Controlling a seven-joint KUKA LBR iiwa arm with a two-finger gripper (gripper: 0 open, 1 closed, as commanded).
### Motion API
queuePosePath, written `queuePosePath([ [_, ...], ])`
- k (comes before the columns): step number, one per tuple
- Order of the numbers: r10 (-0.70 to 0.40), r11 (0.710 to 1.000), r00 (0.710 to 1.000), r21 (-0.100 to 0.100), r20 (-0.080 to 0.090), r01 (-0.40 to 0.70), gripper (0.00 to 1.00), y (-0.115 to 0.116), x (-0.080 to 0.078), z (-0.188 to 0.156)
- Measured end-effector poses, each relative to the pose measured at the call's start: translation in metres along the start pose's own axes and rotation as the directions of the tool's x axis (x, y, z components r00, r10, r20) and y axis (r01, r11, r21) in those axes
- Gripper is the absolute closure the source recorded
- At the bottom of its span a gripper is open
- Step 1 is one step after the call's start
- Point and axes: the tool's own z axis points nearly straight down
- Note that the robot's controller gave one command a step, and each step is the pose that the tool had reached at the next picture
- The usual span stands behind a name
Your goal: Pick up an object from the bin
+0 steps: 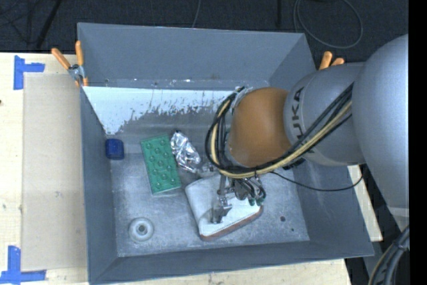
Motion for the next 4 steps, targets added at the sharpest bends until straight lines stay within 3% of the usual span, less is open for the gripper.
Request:
queuePosePath([
  [1, 0.001, 1.000, 1.000, -0.001, -0.001, -0.001, 0.00, 0.000, 0.000, 0.001],
  [2, 0.020, 1.000, 0.999, -0.002, 0.046, -0.019, 0.00, 0.012, 0.043, -0.009],
  [3, -0.371, 0.929, 0.928, 0.010, 0.029, 0.371, 0.00, -0.042, 0.045, -0.038],
  [4, -0.396, 0.918, 0.918, 0.001, 0.009, 0.396, 0.00, -0.018, 0.014, 0.001],
])
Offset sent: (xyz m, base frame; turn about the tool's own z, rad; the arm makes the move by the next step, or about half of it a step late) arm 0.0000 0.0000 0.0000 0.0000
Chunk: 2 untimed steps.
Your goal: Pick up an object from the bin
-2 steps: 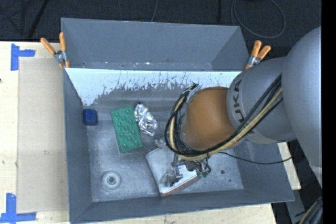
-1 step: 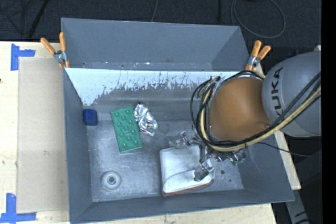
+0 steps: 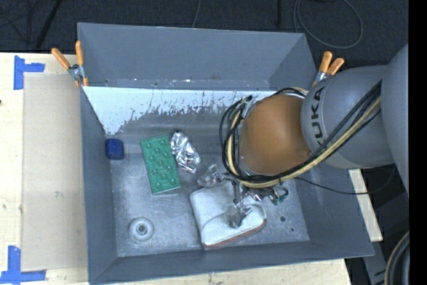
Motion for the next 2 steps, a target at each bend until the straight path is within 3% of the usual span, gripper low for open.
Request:
queuePosePath([
  [1, -0.473, 0.881, 0.880, 0.027, 0.037, 0.472, 0.00, -0.016, 0.020, -0.011],
  [2, -0.956, 0.294, 0.294, -0.013, 0.003, 0.956, 0.00, 0.039, 0.032, -0.012],
])
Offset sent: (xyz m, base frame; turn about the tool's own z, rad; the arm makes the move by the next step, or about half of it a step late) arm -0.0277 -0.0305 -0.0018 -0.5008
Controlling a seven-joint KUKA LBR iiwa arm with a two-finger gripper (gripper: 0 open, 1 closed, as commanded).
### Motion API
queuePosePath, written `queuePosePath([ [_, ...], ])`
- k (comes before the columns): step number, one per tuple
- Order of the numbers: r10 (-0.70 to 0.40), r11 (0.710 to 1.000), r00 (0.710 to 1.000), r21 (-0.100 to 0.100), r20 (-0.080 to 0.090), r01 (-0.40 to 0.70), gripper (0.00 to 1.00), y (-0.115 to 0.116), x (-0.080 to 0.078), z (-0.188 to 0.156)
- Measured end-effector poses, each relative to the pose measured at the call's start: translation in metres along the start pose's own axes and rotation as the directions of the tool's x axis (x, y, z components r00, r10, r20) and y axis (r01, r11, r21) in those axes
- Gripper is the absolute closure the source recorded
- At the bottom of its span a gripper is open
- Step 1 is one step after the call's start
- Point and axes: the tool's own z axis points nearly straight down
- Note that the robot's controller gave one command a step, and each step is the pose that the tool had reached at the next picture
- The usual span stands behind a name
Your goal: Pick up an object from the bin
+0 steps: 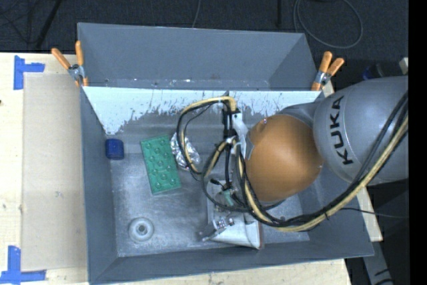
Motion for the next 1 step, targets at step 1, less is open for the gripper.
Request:
queuePosePath([
  [1, -0.621, 0.784, 0.784, 0.019, 0.000, 0.621, 0.00, 0.0148, 0.0517, 0.0112],
])
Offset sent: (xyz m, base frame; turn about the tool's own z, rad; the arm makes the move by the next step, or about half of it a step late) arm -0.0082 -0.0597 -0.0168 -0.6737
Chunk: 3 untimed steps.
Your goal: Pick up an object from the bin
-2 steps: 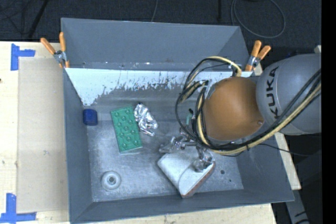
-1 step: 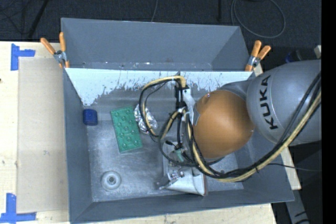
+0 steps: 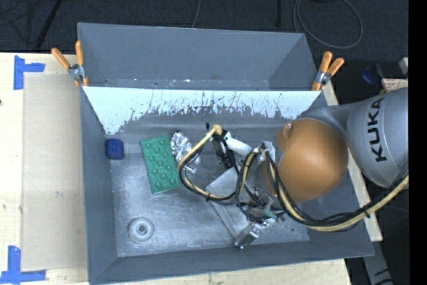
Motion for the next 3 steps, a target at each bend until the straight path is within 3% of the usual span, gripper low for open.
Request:
queuePosePath([
  [1, 0.003, 1.000, 1.000, -0.004, 0.002, -0.003, 1.00, 0.000, -0.001, 0.000],
  [2, -0.095, 0.995, 0.995, -0.030, 0.012, 0.095, 1.00, 0.048, 0.093, -0.047],
  [3, -0.116, 0.993, 0.993, -0.027, 0.012, 0.116, 1.00, 0.039, 0.094, -0.148],
])
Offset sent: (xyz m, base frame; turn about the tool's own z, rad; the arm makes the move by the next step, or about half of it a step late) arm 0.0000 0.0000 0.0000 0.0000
